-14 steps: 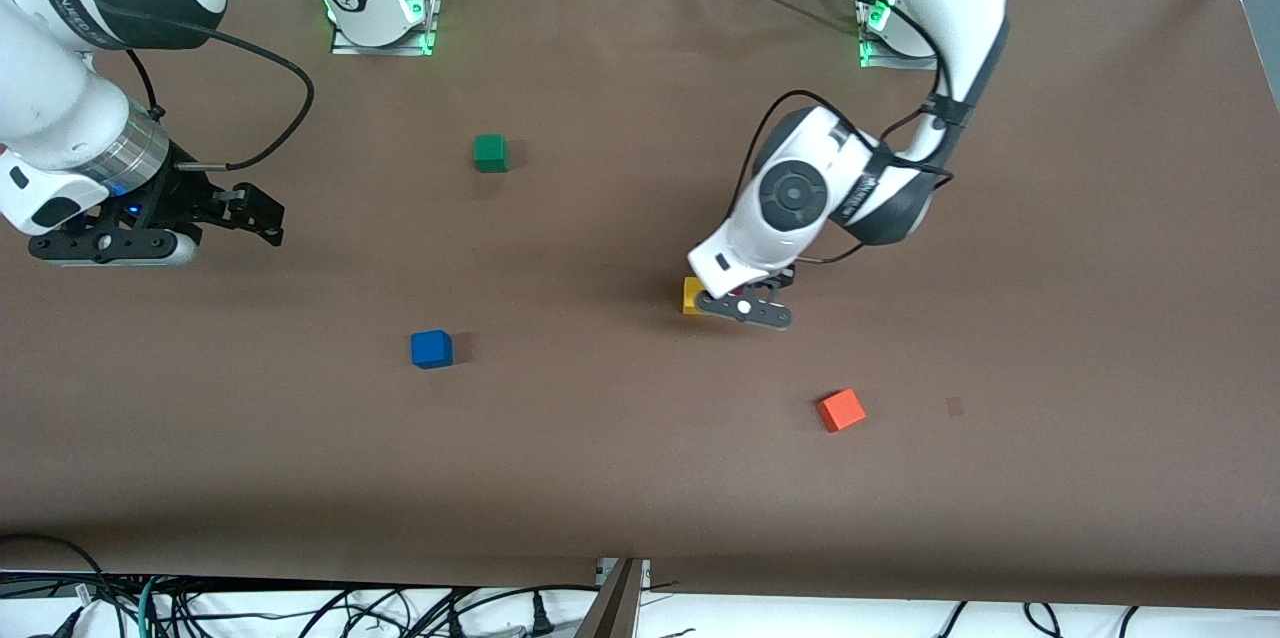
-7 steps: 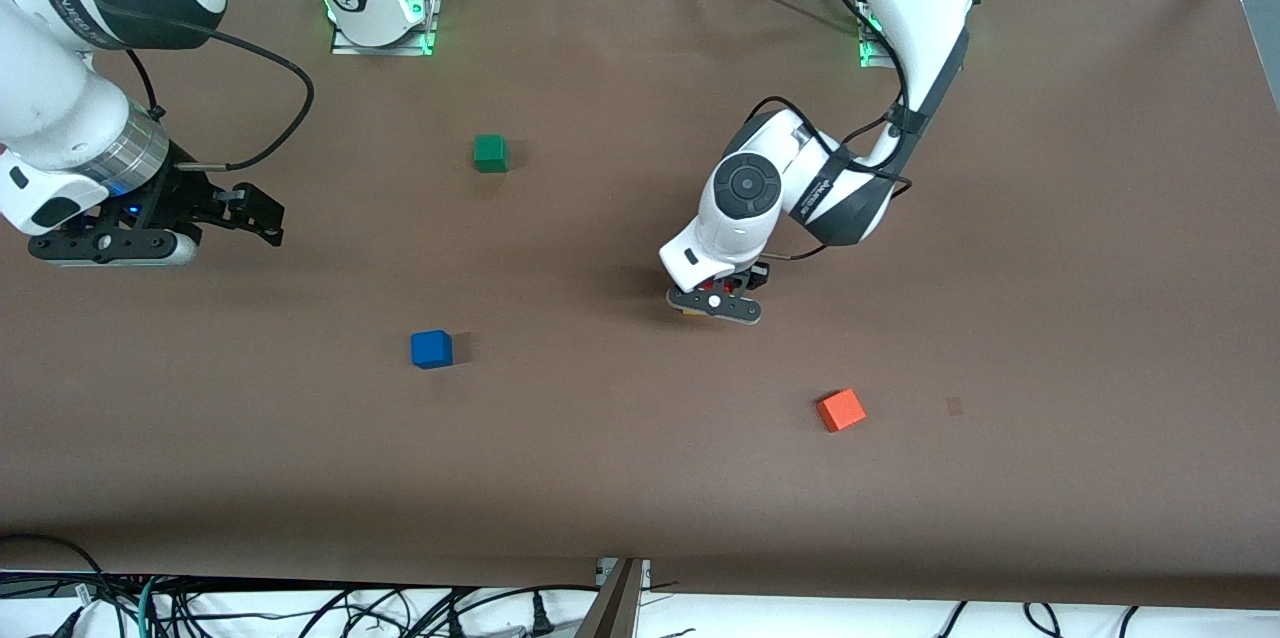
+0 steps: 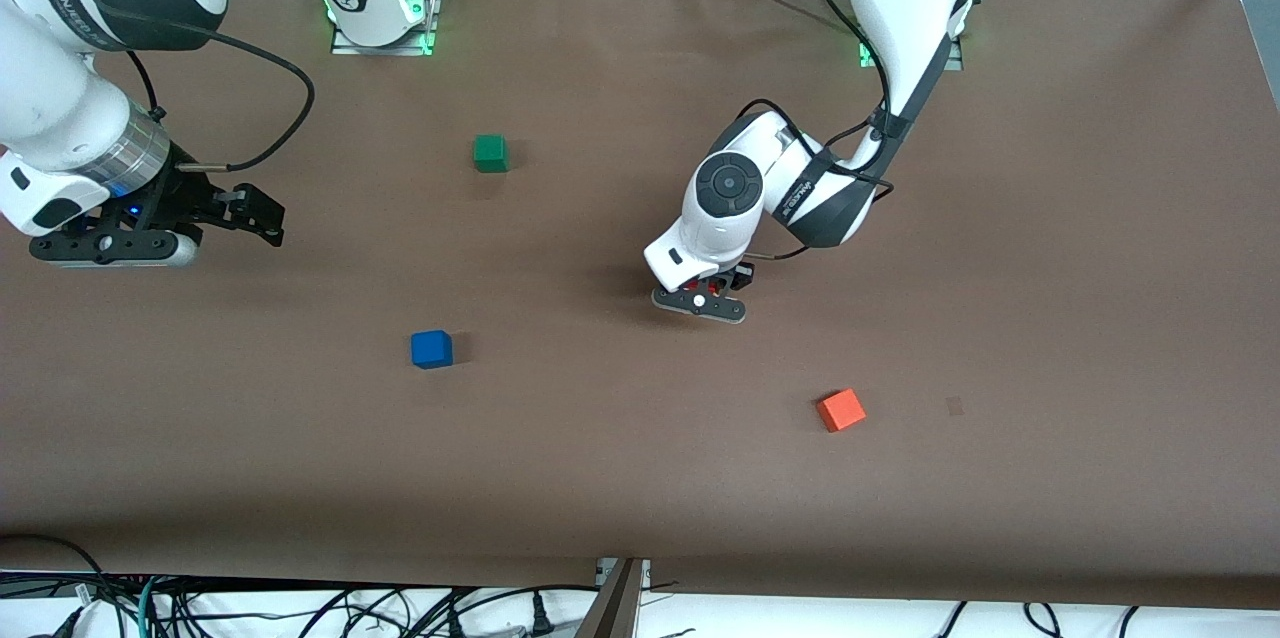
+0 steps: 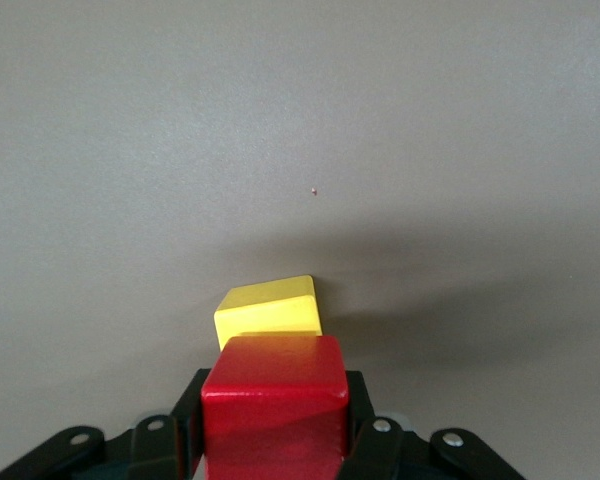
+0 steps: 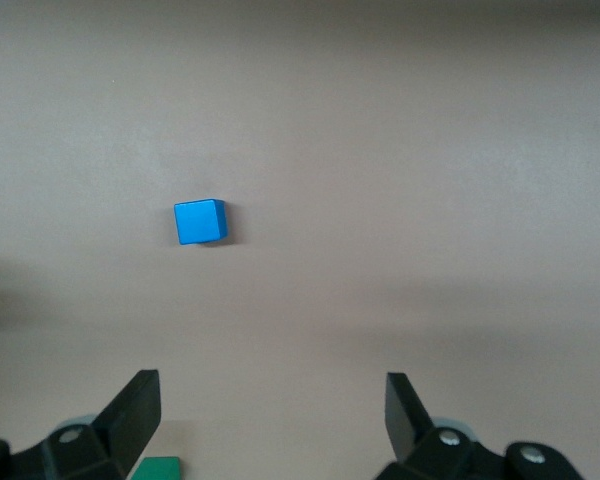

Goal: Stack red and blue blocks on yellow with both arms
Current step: 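Lower the red cube onto the yellow cube and open the left gripper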

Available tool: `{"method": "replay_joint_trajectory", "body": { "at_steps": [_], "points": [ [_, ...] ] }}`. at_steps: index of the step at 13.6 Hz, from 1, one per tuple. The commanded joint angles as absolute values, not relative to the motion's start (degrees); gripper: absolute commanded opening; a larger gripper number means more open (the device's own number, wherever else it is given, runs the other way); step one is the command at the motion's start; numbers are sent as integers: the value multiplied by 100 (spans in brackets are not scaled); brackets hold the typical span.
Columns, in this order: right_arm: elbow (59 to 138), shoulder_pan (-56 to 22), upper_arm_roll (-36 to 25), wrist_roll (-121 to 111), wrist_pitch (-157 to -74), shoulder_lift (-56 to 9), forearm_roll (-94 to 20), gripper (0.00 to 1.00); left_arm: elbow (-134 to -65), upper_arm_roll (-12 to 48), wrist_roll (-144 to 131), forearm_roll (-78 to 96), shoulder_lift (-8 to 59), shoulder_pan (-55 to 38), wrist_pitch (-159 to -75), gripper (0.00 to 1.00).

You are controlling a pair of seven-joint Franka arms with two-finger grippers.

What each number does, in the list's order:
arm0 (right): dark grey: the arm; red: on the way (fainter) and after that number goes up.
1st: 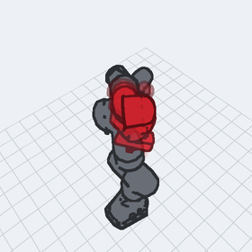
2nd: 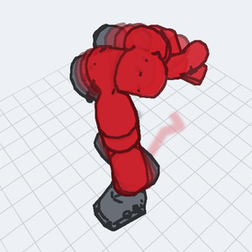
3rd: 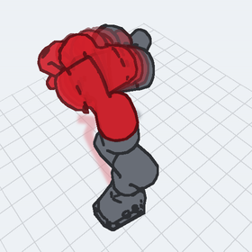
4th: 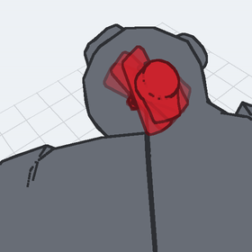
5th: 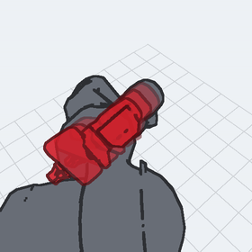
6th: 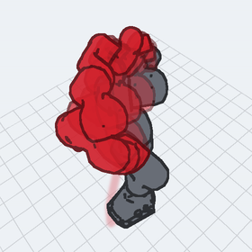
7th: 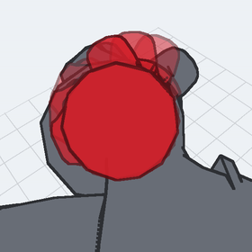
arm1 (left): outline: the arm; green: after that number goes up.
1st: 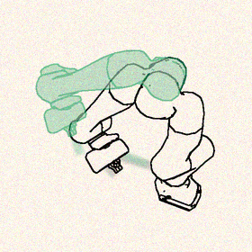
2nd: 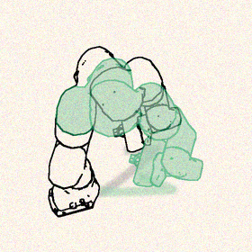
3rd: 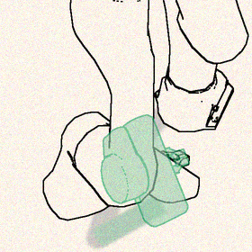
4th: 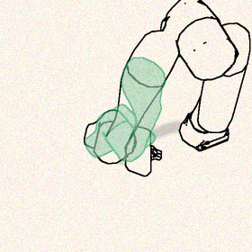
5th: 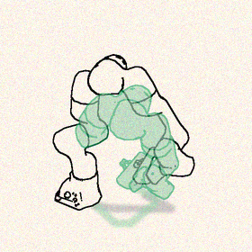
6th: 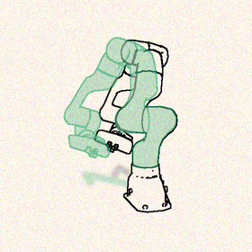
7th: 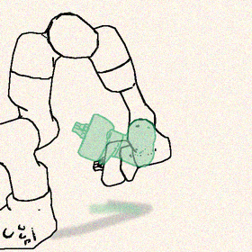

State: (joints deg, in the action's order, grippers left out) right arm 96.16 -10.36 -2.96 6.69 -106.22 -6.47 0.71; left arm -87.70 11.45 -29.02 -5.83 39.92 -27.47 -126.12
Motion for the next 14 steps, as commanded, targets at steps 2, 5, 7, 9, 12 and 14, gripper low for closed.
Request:
{"method": "replay_joint_trajectory", "body": {
  "at_steps": [2,5,7,9,12,14],
  "points": [
    [9677,-984,-255,650,-10661,-606,114,100,-8525,1081,-3155,-773,4157,-2839,-12560,0],
    [9677,-993,-255,650,-10670,-606,114,100,-8517,1081,-3173,-773,4184,-2830,-12560,0],
    [9677,-984,-255,650,-10661,-606,114,100,-8368,1072,-3164,-774,4175,-2804,-12516,99],
    [9677,-993,-255,650,-10679,-606,132,100,-8052,1063,-3138,-756,4131,-2734,-12315,100],
    [9668,-1002,-246,729,-10819,-598,71,100,-7271,1072,-3120,-686,4096,-2427,-11342,100],
    [9642,-1072,-220,729,-10819,-606,70,100,-6980,1081,-3129,-677,3886,-2181,-10708,100]
  ]
}}
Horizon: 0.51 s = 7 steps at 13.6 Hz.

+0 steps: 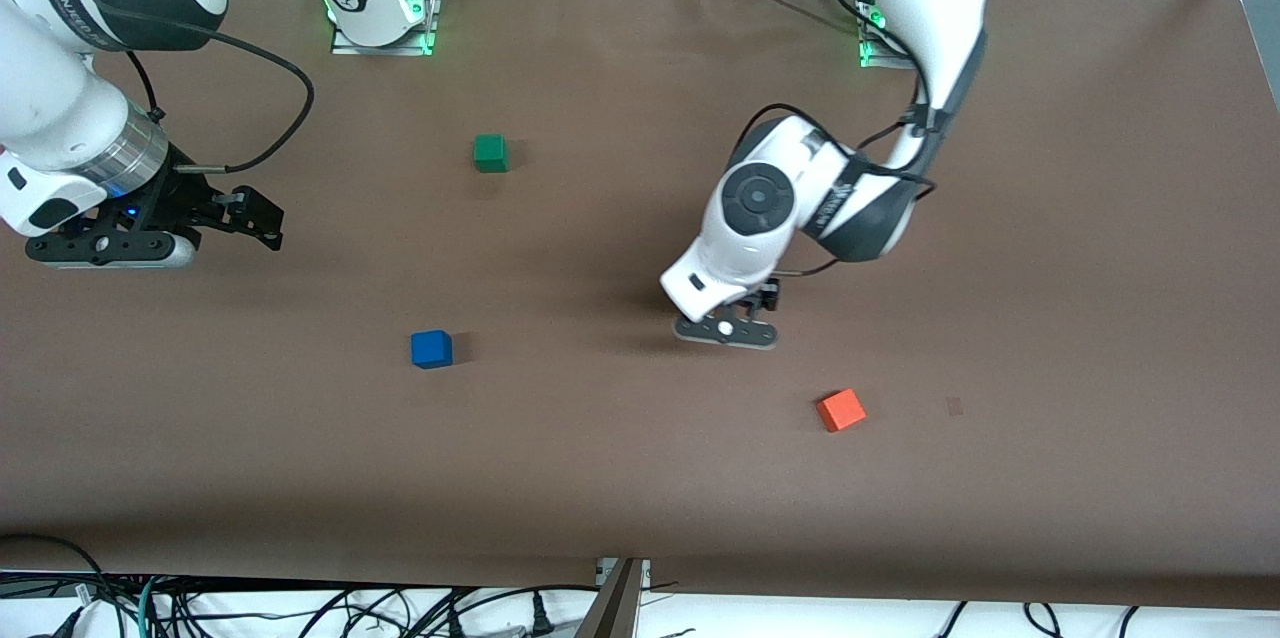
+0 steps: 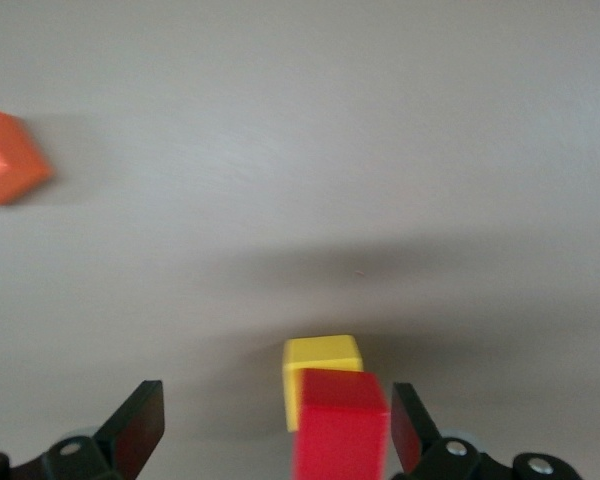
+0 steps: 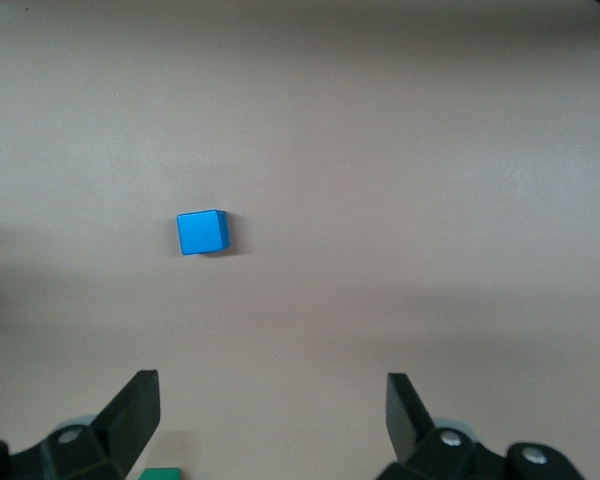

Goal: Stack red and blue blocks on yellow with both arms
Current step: 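Withdraw the left gripper while the right gripper reaches the blue cube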

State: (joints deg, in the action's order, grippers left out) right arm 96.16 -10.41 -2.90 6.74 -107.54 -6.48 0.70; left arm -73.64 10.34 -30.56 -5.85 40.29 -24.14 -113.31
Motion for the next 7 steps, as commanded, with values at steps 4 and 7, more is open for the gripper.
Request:
{"method": "replay_joint_trajectory", "body": {
  "at_steps": [4,7],
  "points": [
    [9369,-1178,-229,651,-10986,-1238,35,100,-6935,1090,-3111,-694,3131,-1356,-10424,100],
    [9255,-1292,-229,624,-11004,-1599,79,100,-6935,1134,-2667,-694,2656,-627,-9811,100]
  ]
}}
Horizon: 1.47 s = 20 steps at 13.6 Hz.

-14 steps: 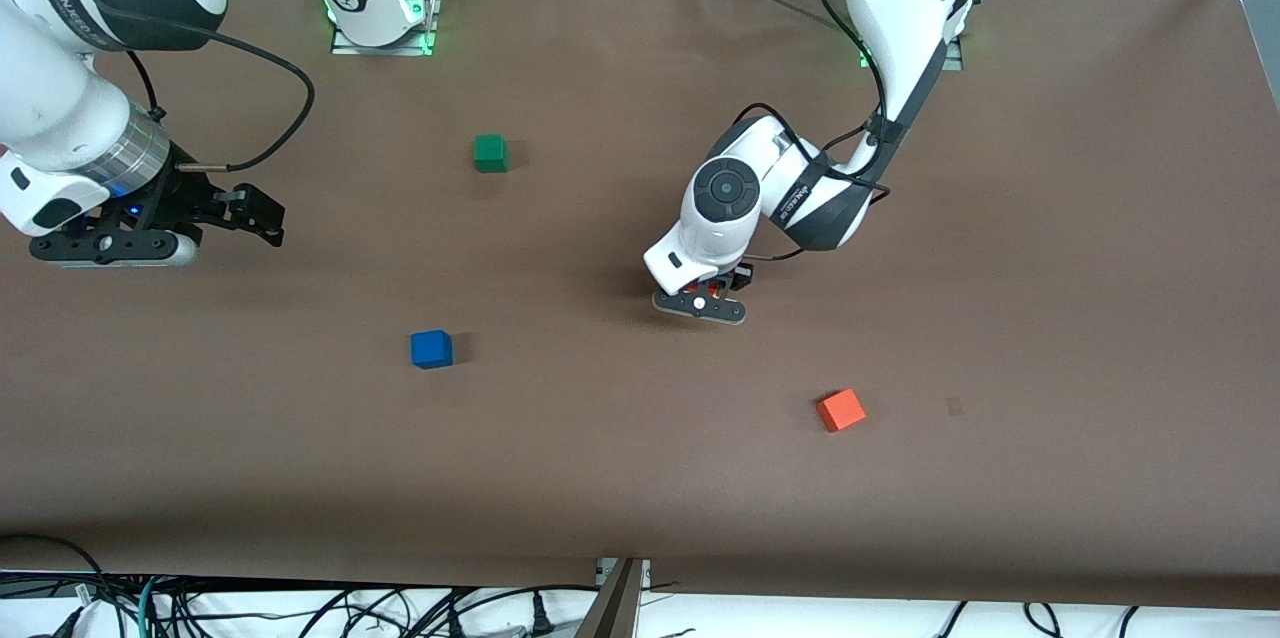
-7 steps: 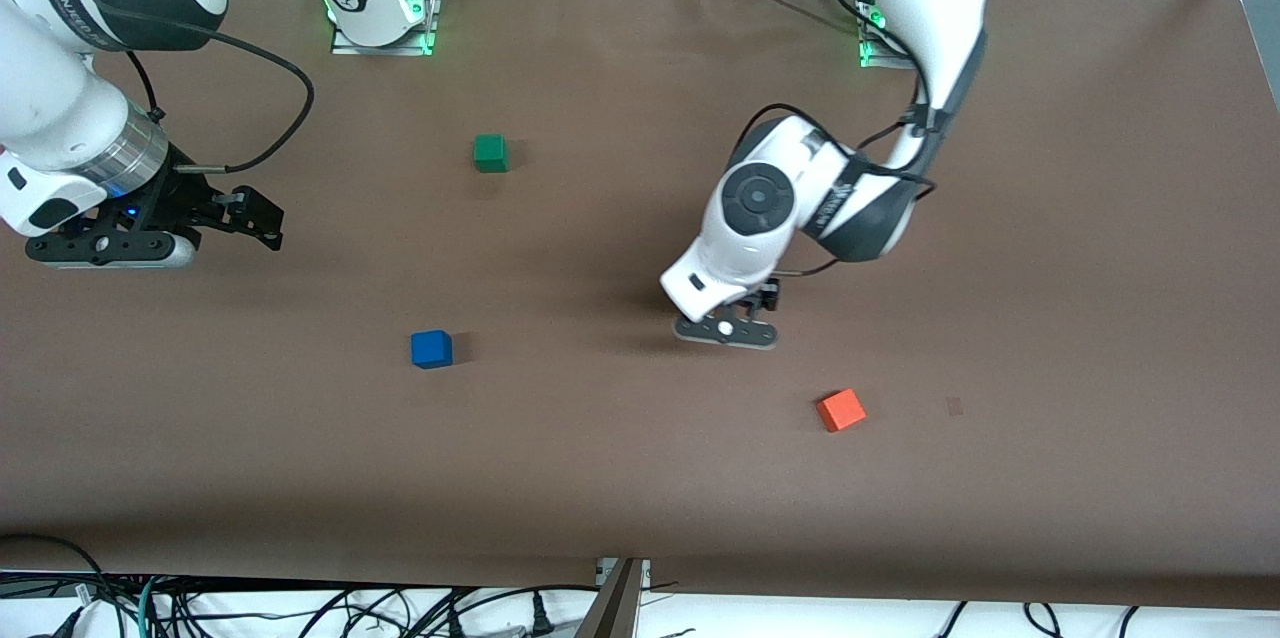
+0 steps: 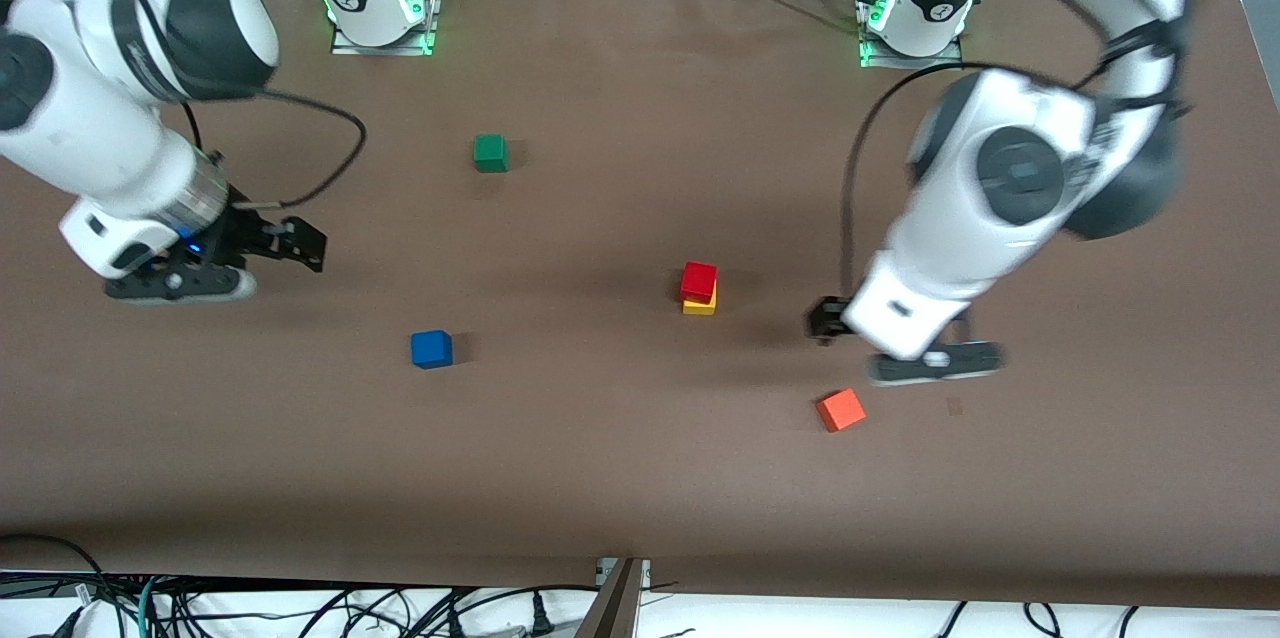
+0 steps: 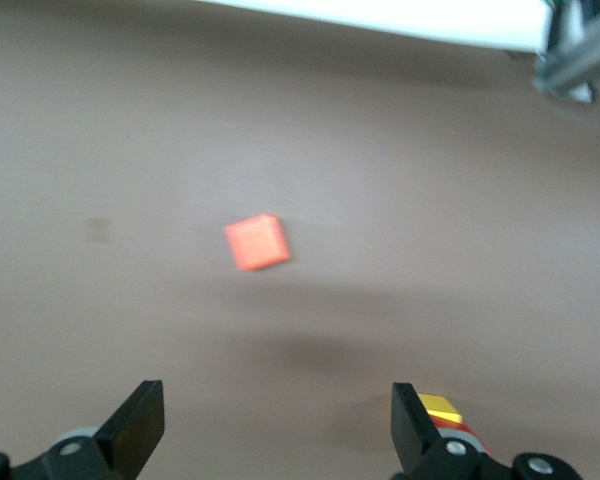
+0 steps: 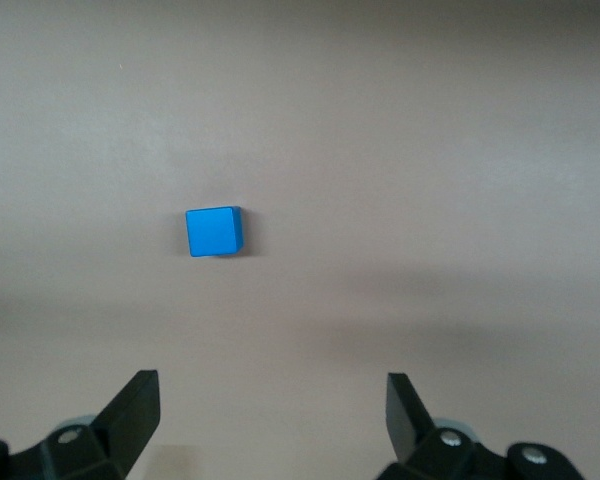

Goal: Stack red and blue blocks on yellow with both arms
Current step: 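Withdraw the left gripper while the right gripper reaches the blue cube, then grasp the blue cube with the right gripper and lift it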

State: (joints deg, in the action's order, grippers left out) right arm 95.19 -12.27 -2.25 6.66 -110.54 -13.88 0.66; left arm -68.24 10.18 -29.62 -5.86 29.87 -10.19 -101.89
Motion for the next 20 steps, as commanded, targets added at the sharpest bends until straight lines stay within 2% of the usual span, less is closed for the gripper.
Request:
{"method": "replay_joint_trajectory", "body": {
  "at_steps": [1,4,7,11,15,17,18,20],
  "points": [
    [9246,-1292,-229,615,-11169,-1939,53,100,-6935,1134,-2237,-694,2550,-433,-9582,100],
    [9193,-1397,-176,563,-11696,-2512,-61,100,-6943,976,-1355,-721,2172,-54,-9169,100],
    [8747,-1433,-18,81,-12102,-3231,-343,99,-6961,932,-680,-581,1935,421,-8693,100],
    [8192,-1424,79,-350,-12417,-4111,-387,99,-7609,203,-404,534,1408,466,-8701,100],
    [8226,-1424,79,-501,-12718,-4394,-378,99,-7954,184,-440,492,1160,413,-8701,100],
    [8279,-1424,79,-492,-12709,-4421,-395,99,-7893,185,-396,492,1212,422,-8701,100],
    [8331,-1433,79,-449,-12718,-4430,-404,97,-7858,185,-396,492,1291,431,-8701,100],
    [8384,-1441,79,-448,-12761,-4465,-396,86,-7857,211,-396,483,1327,431,-8701,100]
  ]
}}
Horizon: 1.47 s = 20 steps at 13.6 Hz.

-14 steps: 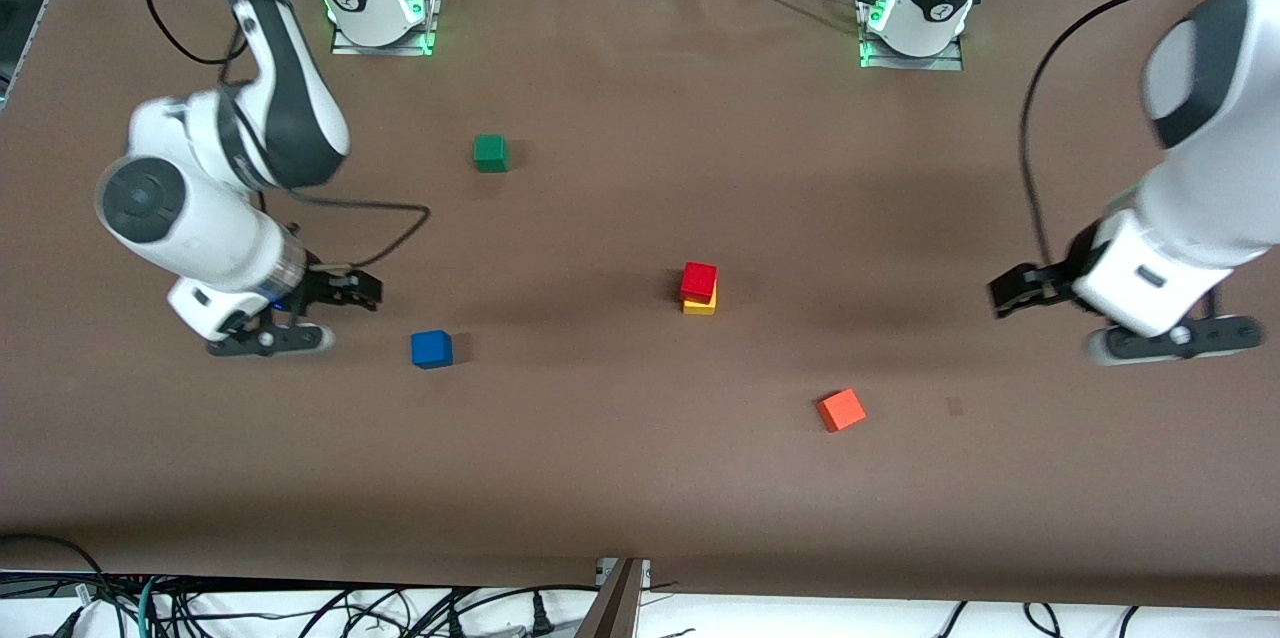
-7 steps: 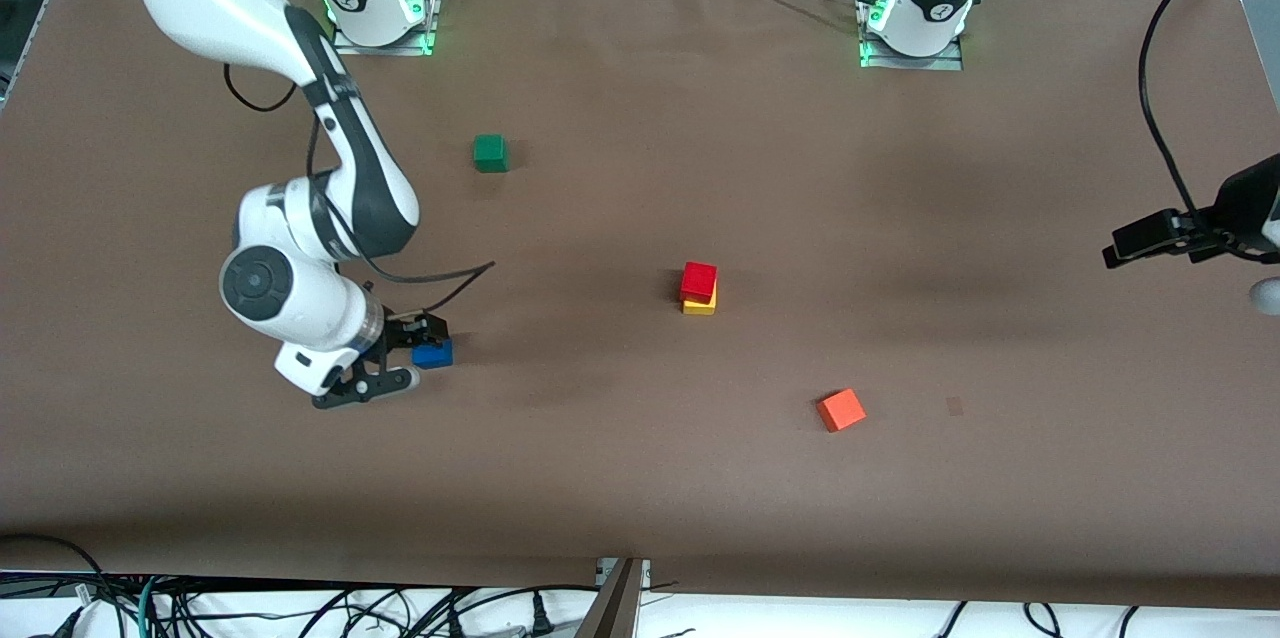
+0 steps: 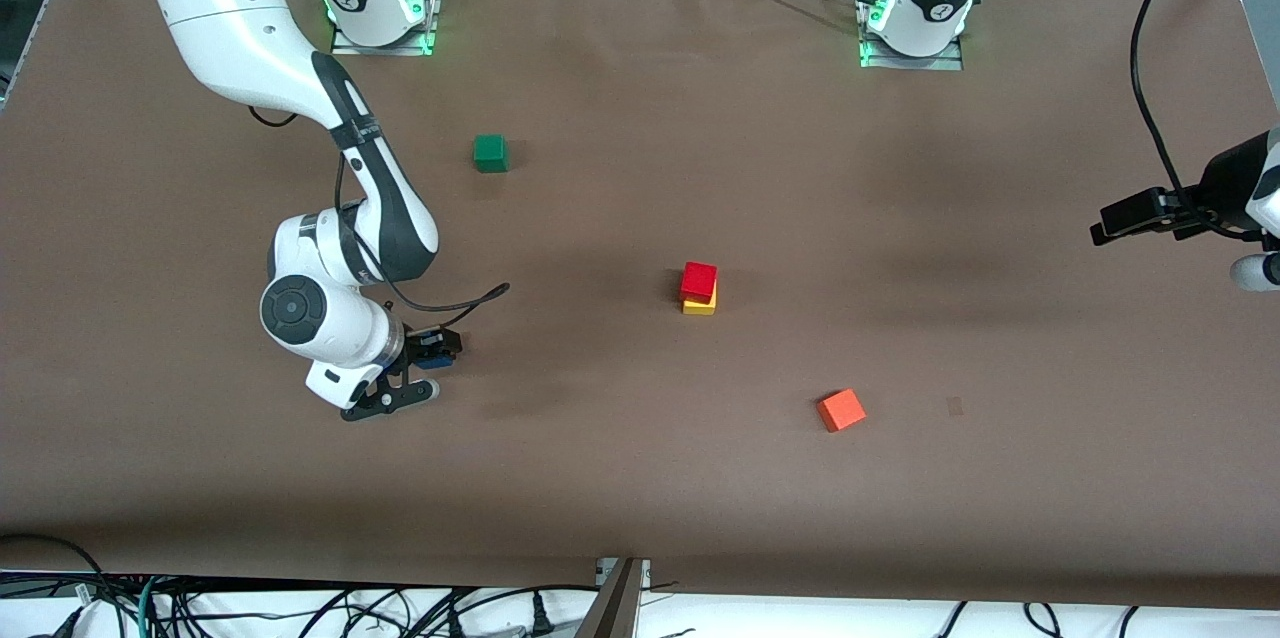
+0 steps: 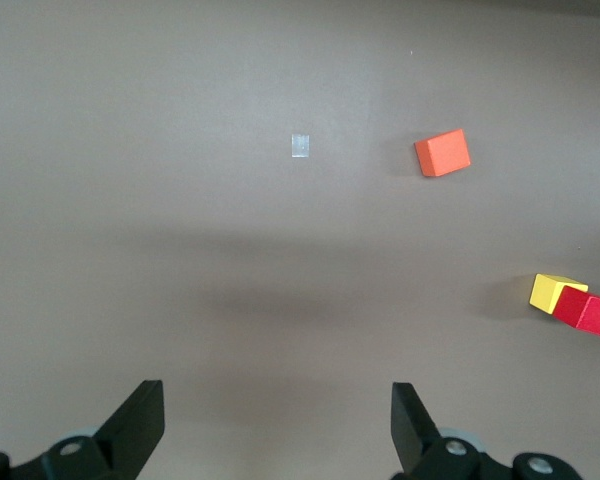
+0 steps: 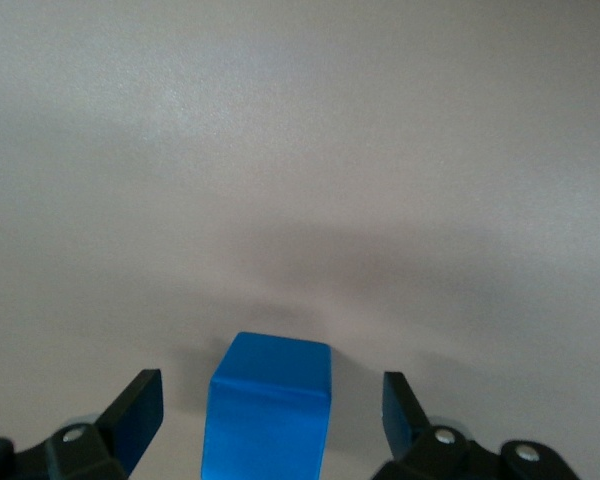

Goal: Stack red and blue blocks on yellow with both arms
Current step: 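Grasp the blue cube with the right gripper and lift it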

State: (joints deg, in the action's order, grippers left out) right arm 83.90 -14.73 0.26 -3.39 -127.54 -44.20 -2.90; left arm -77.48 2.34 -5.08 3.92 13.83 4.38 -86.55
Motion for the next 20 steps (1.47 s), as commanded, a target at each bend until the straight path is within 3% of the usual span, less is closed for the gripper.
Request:
{"method": "replay_joint_trajectory", "body": {
  "at_steps": [1,4,9,13,20],
  "points": [
    [8420,-1441,79,-448,-12805,-4474,-404,81,-7857,211,-387,483,1327,439,-8701,100],
    [8622,-1433,79,-431,-13043,-4482,-404,76,-7857,220,-395,475,1336,413,-8710,100],
    [8386,-1433,88,-308,-12606,-4377,-868,23,-7849,229,-396,483,1345,404,-8728,100],
    [7254,-1642,88,498,-11332,-4421,-862,22,-7840,255,-404,483,1389,387,-8736,100],
    [6083,-2661,70,2923,-10635,-4430,-844,23,-7831,255,-404,334,1389,316,-8736,100]
  ]
}}
